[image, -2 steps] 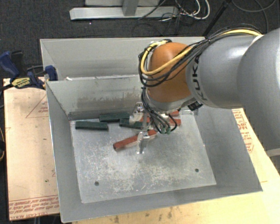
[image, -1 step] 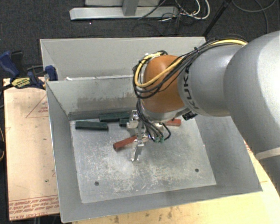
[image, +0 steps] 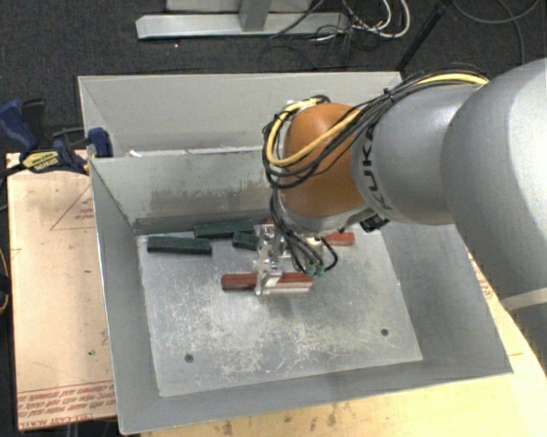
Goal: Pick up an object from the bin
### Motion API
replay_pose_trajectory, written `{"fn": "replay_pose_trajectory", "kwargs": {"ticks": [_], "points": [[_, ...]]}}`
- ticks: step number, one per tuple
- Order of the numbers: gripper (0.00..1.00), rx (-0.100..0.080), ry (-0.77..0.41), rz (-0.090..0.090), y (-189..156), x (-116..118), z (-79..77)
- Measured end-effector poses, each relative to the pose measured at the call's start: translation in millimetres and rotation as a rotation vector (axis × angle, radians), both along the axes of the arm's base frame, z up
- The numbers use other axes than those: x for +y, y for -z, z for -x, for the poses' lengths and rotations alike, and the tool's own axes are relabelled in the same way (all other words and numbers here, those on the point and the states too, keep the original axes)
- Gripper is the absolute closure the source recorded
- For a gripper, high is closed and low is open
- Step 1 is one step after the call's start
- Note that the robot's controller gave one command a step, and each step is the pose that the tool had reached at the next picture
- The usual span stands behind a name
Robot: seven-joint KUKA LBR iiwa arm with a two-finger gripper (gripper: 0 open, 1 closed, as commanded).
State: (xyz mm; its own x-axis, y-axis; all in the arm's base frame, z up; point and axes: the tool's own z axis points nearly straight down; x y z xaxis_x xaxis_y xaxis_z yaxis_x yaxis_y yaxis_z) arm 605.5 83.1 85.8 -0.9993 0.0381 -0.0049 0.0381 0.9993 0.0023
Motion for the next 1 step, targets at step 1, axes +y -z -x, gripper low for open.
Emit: {"fn": "replay_pose_trajectory", "kwargs": {"ticks": [1], "points": [[1.0,0.0,0.0,0.0,0.0,0.0,0.0]]}}
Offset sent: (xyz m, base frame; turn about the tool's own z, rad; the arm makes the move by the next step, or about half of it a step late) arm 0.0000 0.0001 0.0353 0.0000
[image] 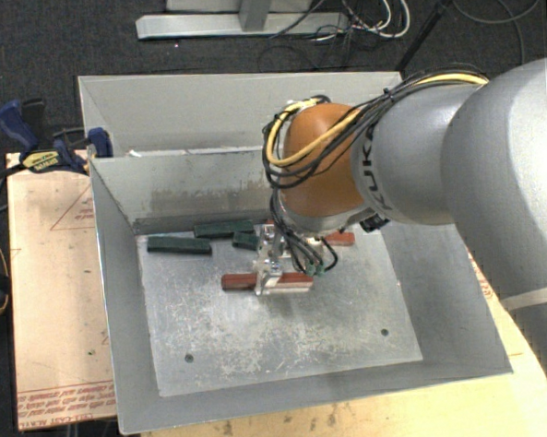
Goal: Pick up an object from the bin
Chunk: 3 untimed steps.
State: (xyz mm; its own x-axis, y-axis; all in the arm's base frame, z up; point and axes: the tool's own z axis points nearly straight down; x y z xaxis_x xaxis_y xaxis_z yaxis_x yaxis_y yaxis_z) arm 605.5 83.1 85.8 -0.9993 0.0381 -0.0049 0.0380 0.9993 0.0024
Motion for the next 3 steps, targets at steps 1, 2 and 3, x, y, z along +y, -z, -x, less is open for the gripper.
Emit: {"fn": "replay_pose_trajectory", "kwargs": {"ticks": [1,2,3], "points": [[1.0,0.005,0.0,0.001,-2.7,-0.1,1.1],[1.0,0.011,0.0,0.001,-15.4,-0.1,2.7],[1.0,0.012,0.0,0.002,-38.0,-0.1,3.1]]}}
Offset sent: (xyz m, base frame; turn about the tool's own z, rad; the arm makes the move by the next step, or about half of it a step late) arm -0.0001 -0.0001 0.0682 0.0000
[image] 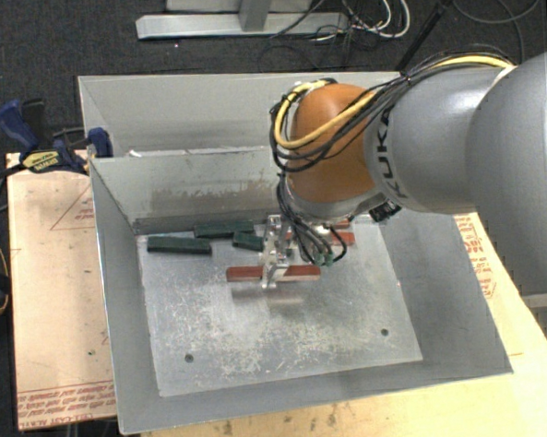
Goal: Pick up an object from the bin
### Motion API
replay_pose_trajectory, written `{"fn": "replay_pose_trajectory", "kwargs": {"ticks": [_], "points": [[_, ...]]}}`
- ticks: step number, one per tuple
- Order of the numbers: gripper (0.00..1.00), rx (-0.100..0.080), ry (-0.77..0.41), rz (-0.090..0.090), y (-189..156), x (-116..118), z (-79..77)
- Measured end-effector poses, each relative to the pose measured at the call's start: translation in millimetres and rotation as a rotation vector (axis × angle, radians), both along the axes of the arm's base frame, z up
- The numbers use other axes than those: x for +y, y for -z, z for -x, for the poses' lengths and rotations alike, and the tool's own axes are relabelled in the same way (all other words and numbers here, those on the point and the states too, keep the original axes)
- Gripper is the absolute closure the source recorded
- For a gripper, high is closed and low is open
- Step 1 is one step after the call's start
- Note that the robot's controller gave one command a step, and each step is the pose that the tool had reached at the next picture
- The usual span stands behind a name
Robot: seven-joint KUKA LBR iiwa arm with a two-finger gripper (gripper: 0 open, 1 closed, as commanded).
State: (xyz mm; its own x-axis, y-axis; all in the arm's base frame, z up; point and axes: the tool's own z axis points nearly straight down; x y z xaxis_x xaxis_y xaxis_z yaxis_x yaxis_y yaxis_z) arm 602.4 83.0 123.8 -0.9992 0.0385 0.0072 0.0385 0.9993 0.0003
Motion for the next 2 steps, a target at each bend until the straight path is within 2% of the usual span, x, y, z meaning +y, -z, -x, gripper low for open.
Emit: {"fn": "replay_pose_trajectory", "kwargs": {"ticks": [2], "points": [[1.0,-0.012,0.0,-0.001,-40.4,0.3,-2.7]]}}
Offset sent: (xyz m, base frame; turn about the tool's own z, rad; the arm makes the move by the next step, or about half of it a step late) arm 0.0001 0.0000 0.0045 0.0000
